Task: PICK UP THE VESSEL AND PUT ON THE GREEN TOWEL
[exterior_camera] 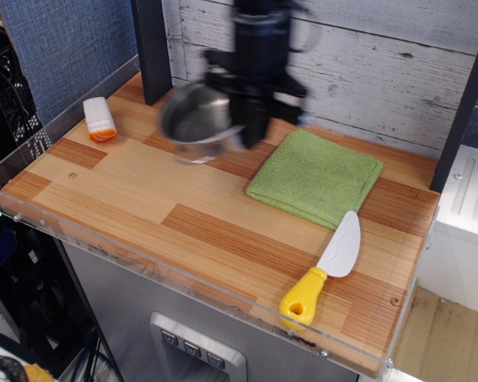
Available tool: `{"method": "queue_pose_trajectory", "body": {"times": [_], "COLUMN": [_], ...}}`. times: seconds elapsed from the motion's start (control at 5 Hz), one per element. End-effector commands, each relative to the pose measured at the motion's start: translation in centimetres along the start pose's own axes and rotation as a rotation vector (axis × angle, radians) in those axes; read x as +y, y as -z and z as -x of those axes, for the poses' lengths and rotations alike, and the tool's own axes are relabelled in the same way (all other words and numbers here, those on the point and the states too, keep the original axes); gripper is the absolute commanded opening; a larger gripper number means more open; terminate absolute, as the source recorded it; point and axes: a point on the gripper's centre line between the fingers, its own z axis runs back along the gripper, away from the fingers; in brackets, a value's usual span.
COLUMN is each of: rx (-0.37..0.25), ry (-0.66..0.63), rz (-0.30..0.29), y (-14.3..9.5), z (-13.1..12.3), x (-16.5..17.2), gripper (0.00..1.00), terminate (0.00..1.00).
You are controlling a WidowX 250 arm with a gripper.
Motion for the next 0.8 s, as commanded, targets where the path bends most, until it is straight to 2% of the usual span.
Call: {"method": "queue_pose_trajectory", "body": {"times": [0.0,0.2,0.6], "rx": [-0.096,-0.058,0.101], "ry": [0.137,0.129,0.094], "rz": [-0.044,-0.059,-0.051], "y": [-1.0,0.8,6.6], "z": [-1.0,-1.1,-2.8], "x": [-5.7,-5.6,-3.5], "gripper": [0.0,0.0,0.0], "terminate": [0.0,0.0,0.0]}}
